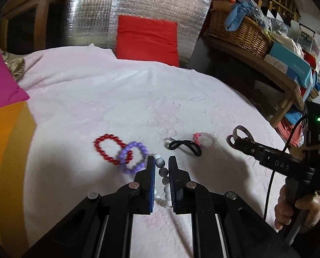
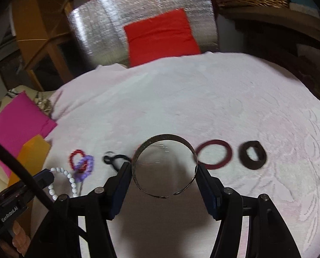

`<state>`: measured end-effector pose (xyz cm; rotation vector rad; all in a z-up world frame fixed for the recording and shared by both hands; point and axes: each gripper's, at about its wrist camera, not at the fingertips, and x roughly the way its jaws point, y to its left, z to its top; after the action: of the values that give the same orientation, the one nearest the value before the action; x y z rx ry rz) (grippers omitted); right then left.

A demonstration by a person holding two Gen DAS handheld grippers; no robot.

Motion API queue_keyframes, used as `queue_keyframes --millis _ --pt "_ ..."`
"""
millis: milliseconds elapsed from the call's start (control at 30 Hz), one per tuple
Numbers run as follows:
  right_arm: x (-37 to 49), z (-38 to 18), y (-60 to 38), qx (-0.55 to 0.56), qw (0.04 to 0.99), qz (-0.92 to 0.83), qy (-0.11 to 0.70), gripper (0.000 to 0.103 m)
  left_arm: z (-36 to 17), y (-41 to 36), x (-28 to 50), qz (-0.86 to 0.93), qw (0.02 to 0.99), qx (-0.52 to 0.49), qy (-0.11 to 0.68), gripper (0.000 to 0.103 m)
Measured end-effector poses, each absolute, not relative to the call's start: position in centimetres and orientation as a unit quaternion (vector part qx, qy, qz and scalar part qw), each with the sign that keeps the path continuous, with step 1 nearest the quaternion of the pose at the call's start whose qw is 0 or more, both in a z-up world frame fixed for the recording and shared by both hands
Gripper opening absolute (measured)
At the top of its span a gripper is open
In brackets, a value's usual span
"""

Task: Organize jewelry
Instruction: 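Carry both items into the orange box and open both grippers to release them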

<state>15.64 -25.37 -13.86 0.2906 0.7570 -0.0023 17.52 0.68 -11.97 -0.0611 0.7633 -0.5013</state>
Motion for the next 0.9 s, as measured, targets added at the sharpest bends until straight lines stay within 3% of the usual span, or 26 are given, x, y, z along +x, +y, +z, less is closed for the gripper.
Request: queue_keyframes --millis 600,900 --pt "13.2 -13.1 -14.5 0.094 0.936 0.104 0.324 0.064 -4.5 11.5 9.5 -0.097 0.955 -0.077 0.270 0.012" --pt "14.0 -10.2 -3.1 0.061 0.927 0.208 0.306 0.064 -6.9 21.7 8.0 0.058 0.951 -0.105 0.285 0.011"
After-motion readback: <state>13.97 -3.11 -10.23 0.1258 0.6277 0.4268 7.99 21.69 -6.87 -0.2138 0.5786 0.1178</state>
